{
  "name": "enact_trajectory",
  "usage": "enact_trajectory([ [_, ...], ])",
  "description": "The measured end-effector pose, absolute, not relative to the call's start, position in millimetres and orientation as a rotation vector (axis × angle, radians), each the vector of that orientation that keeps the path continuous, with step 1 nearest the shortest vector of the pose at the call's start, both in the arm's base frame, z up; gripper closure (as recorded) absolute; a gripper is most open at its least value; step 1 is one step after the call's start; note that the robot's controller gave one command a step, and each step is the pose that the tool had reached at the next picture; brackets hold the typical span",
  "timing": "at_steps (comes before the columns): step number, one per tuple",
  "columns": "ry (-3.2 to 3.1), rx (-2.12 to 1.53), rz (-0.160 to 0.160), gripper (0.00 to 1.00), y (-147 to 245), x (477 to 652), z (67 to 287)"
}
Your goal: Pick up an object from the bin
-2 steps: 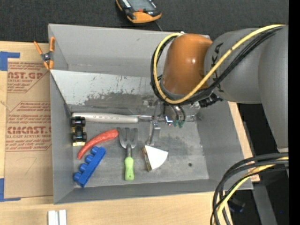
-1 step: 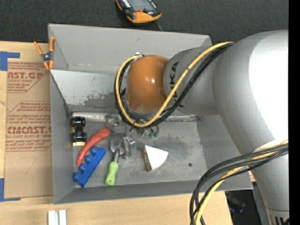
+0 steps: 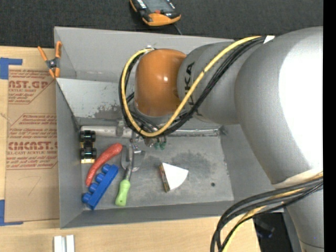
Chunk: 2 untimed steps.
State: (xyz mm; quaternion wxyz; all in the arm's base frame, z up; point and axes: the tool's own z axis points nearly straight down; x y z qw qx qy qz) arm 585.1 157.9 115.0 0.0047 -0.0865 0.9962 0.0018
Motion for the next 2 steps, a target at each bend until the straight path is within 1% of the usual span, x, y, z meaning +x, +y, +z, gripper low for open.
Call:
enact_trajectory([
  [1, 3.06, -0.71, 0.009, 0.0, 192.4, 563.0, 99.6],
  [2, 3.093, -0.506, 0.005, 0.0, 196.1, 572.8, 69.0],
])
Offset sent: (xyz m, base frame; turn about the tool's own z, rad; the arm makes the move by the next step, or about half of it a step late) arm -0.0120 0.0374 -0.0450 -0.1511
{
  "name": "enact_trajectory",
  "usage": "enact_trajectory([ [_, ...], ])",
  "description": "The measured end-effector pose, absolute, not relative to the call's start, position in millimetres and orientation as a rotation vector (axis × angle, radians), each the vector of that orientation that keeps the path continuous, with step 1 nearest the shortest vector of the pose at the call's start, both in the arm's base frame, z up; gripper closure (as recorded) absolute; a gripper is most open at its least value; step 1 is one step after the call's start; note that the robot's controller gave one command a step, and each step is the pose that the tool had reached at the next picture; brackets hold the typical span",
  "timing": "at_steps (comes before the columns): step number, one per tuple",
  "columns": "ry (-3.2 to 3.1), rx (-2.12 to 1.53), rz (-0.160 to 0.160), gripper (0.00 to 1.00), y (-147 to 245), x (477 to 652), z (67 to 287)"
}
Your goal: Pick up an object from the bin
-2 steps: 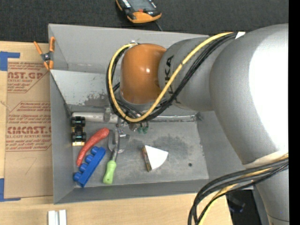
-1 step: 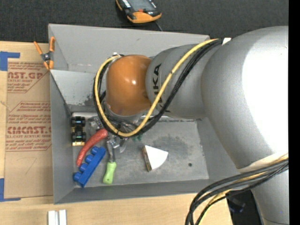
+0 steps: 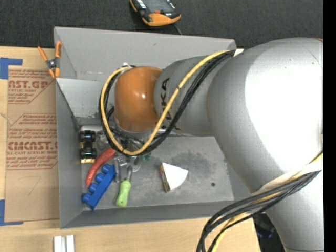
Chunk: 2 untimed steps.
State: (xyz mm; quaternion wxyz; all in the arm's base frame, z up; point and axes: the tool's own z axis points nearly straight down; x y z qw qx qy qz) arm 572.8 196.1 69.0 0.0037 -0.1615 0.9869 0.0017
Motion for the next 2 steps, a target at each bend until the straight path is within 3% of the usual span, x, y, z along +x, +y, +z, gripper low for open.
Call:
enact_trajectory([
  [1, 2.925, -1.119, 0.011, 1.0, 213.9, 536.5, 70.8],
  [2, 2.926, -1.118, 0.012, 1.0, 213.8, 536.5, 70.8],
])
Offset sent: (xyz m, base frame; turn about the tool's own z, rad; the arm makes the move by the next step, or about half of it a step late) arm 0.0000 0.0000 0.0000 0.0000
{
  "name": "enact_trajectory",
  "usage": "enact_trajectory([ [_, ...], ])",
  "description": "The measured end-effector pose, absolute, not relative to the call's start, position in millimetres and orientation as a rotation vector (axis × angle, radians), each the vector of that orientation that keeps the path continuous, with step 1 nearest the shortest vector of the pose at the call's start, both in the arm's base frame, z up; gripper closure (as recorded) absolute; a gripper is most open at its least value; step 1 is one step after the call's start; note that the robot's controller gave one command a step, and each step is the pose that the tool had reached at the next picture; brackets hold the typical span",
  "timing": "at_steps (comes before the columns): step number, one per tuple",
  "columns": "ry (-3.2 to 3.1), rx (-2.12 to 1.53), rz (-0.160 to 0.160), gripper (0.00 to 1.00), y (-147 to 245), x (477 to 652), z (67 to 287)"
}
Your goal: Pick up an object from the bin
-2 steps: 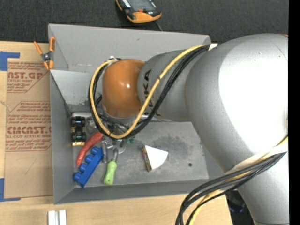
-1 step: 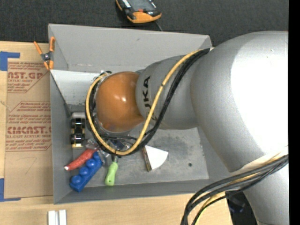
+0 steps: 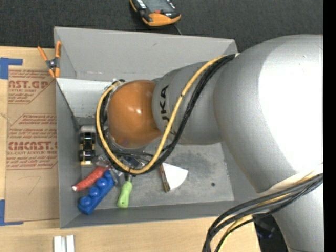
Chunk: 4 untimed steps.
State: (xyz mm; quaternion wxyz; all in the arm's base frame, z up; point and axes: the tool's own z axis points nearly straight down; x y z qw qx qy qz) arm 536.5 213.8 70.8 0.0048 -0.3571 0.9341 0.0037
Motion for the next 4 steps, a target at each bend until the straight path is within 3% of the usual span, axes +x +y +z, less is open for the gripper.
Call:
enact_trajectory([
  [4, 2.926, -1.116, 0.012, 1.0, 214.7, 535.8, 102.7],
])
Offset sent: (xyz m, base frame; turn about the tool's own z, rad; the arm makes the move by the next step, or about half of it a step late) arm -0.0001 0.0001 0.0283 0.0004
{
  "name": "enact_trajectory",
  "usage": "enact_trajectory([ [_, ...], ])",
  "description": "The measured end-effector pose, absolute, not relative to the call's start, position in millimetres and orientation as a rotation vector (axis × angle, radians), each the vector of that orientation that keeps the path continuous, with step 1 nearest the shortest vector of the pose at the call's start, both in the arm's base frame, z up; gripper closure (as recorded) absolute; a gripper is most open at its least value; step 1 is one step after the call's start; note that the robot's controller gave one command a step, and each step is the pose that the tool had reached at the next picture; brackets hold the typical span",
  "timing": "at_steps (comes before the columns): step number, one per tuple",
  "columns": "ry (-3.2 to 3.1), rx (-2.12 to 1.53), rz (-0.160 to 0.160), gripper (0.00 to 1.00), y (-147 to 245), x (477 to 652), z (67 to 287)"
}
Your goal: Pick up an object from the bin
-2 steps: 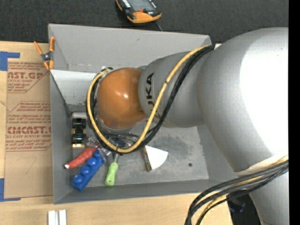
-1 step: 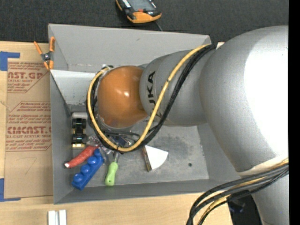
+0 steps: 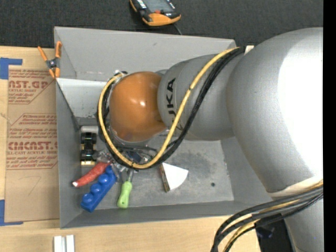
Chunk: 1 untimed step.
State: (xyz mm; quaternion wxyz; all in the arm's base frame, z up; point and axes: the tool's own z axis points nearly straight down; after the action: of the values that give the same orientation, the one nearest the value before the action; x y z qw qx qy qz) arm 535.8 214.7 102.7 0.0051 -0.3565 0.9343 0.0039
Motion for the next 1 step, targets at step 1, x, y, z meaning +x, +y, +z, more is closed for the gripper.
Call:
enact_trajectory([
  [1, 2.927, -1.116, 0.012, 1.0, 214.9, 535.2, 121.0],
])
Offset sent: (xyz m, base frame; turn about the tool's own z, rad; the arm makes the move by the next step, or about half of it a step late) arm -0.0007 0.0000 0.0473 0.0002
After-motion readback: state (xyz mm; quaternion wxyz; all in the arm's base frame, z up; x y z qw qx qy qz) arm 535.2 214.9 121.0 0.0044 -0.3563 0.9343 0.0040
